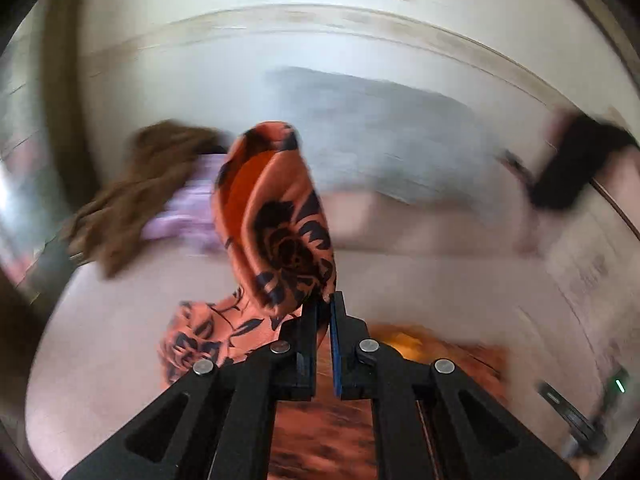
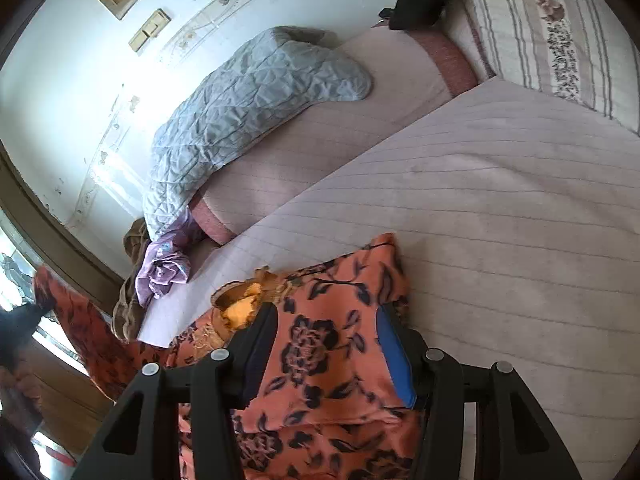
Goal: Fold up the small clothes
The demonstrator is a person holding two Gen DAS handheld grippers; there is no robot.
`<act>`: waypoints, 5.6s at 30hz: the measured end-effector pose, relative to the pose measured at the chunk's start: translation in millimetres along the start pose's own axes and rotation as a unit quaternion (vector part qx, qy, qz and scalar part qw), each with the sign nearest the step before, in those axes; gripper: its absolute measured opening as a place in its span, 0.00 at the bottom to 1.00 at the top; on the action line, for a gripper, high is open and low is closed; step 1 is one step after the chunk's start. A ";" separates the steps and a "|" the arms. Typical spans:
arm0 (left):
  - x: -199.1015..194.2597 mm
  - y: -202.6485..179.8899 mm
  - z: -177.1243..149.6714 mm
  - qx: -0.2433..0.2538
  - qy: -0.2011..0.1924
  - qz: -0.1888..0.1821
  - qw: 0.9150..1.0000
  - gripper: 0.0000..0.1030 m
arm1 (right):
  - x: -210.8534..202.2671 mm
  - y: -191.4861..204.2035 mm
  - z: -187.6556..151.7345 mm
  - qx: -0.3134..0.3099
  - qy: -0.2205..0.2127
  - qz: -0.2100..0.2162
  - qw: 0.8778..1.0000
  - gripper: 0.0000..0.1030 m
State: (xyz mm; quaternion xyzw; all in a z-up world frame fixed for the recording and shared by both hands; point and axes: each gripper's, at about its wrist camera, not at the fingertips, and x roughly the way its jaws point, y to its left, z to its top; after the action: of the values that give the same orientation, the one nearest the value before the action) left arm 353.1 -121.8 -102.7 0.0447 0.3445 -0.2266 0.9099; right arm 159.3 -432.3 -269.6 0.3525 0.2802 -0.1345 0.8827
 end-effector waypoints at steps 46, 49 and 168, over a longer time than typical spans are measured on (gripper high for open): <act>162.2 74.4 -97.8 0.043 0.139 0.205 0.968 0.72 | 8.5 -14.2 12.1 0.046 0.019 -0.035 0.998 0.75; 198.7 80.9 -109.9 0.032 0.180 0.218 0.959 0.72 | 29.5 12.4 11.0 -0.028 0.051 -0.022 0.998 0.37; 16.1 122.6 -93.1 -0.053 0.132 -0.041 0.989 0.13 | -92.6 -26.0 18.8 0.021 0.078 0.050 0.995 0.08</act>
State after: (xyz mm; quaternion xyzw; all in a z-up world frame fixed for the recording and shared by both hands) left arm 361.4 3.7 -192.9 0.0118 0.4743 -0.2369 0.8478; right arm 80.9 -460.3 -218.1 0.3945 0.3274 -0.0678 0.8559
